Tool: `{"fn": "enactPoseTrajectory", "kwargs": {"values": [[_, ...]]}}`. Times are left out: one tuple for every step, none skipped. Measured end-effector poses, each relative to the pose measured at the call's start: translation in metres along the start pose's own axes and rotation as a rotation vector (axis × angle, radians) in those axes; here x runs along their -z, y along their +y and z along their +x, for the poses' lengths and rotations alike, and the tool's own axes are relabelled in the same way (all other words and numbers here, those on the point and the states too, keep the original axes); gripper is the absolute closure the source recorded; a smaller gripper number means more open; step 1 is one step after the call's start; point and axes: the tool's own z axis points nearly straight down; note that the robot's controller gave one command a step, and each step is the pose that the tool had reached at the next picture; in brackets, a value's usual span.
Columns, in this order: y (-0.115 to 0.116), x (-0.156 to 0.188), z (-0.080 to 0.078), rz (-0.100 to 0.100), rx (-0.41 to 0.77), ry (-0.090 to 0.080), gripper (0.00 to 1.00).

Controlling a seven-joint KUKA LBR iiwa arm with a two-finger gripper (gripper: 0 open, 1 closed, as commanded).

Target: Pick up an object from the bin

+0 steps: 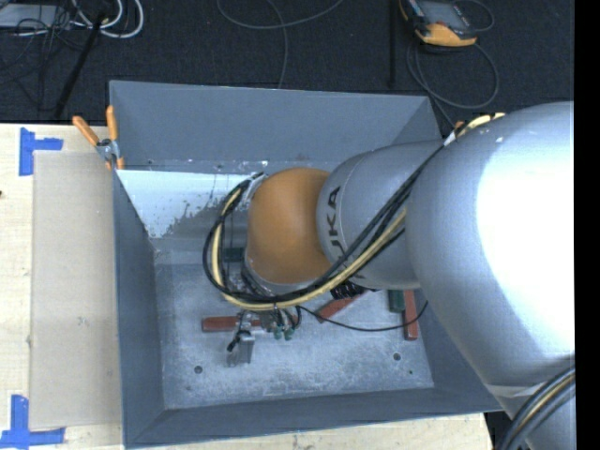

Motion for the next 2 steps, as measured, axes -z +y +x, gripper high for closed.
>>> {"fn": "enactPoseTrajectory", "kwargs": {"values": [[-0.0028, 0.0006, -0.0014, 0.002, -0.004, -0.003, 1.0], [-0.003, 0.0003, -0.0013, 0.002, -0.005, -0.002, 0.0]]}}
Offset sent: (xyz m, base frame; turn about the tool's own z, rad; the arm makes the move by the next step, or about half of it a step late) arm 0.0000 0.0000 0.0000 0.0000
